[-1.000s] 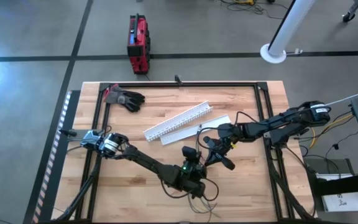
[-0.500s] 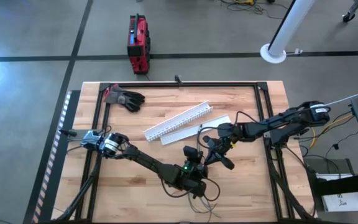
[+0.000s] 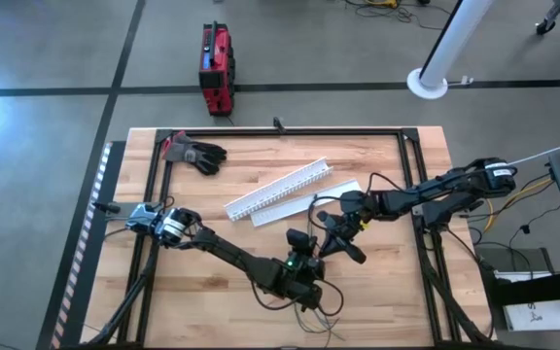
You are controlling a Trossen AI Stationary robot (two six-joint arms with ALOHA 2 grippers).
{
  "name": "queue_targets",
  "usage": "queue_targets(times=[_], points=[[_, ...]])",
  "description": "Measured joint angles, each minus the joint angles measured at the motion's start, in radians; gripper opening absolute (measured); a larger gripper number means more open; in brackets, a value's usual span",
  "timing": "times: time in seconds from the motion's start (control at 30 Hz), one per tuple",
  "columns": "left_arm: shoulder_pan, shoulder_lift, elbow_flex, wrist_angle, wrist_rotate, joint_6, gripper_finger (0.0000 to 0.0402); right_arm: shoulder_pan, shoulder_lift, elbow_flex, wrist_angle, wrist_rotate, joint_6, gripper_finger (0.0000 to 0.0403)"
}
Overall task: Ziptie cables
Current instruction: Insert the pointed tail of the zip tie through the locking head to form a loop
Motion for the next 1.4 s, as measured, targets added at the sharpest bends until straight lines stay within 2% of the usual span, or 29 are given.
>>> queue_targets(times=[0.3,0.6,0.73,1.4], points=[[0.0,-0.001,0.0,-0.008,-0.003,0.001,0.0,0.0,0.0,0.0,0.005,-0.026,0.002,0.0],[-0.001,-0.001,0.0,-0.008,-0.005,0.067,0.0,0.0,0.0,0.0,0.008,-0.021,0.011,0.0],[-0.001,-0.001,0.0,-0.008,-0.052,0.098,0.0,0.0,0.0,0.0,0.008,-0.021,0.011,0.0],[0.002,-0.001,0.0,-0.008,-0.052,0.098,0.0,0.0,-0.001,0.0,0.008,-0.019,0.008,0.0]])
